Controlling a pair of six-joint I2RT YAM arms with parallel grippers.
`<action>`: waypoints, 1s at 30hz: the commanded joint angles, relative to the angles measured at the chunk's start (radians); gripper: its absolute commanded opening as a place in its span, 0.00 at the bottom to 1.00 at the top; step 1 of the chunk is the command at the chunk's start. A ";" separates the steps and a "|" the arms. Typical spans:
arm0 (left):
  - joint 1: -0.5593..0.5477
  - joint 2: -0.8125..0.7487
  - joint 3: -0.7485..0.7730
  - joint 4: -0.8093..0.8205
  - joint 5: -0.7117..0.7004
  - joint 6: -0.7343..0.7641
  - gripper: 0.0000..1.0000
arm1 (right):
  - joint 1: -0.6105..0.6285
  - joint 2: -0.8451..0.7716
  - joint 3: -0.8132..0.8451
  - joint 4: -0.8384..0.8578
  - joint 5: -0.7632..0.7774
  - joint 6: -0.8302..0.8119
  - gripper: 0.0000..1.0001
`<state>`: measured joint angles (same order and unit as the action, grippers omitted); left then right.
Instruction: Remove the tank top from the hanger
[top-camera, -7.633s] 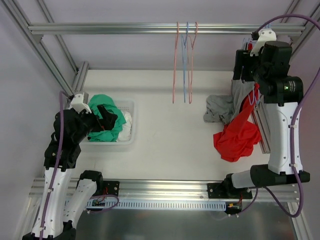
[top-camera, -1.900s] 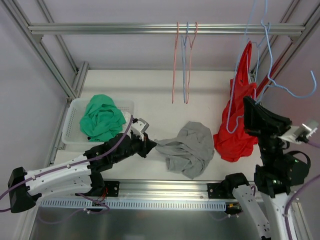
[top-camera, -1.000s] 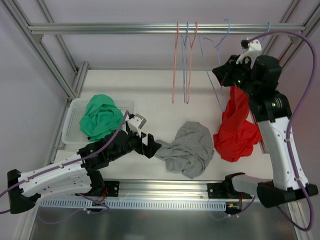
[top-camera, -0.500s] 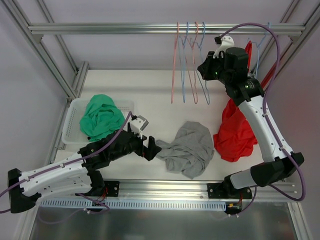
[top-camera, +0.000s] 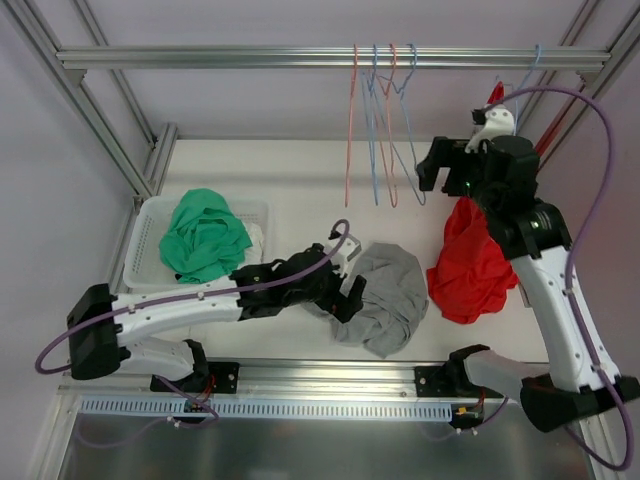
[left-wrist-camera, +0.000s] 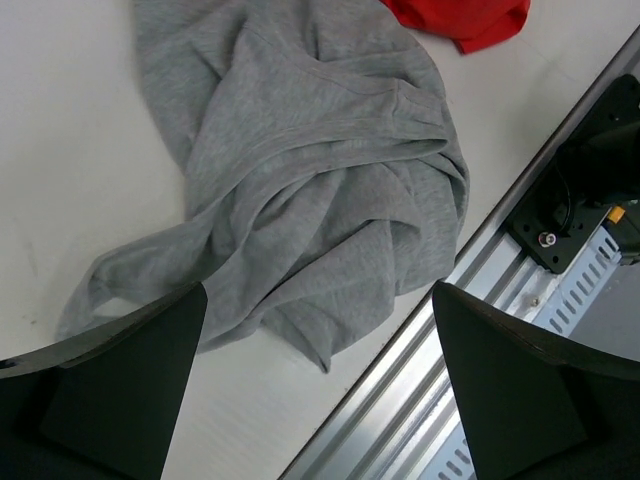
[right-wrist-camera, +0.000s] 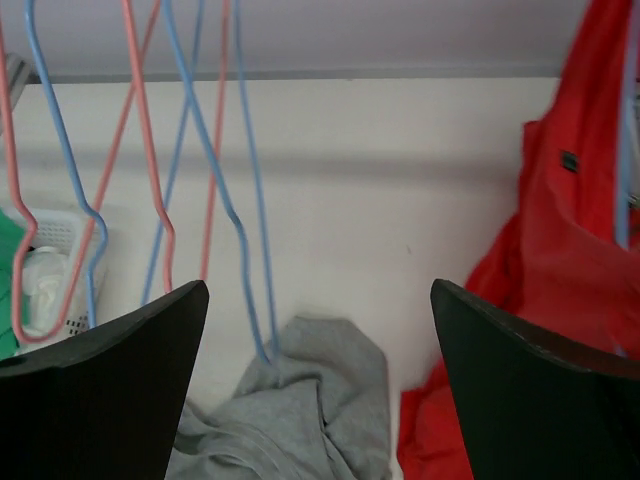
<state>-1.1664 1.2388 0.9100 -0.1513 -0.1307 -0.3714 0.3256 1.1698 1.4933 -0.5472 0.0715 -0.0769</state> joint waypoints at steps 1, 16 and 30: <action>-0.047 0.125 0.093 0.025 0.005 0.038 0.99 | -0.031 -0.213 -0.047 -0.141 0.143 -0.050 1.00; -0.088 0.798 0.500 0.021 -0.141 0.077 0.99 | -0.042 -0.631 -0.130 -0.300 -0.007 -0.096 1.00; -0.095 0.423 0.201 -0.106 -0.558 -0.057 0.00 | -0.042 -0.762 -0.073 -0.300 -0.041 -0.096 0.99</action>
<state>-1.2682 1.8507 1.1439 -0.1658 -0.5041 -0.4088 0.2893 0.4152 1.3964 -0.8650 0.0437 -0.1608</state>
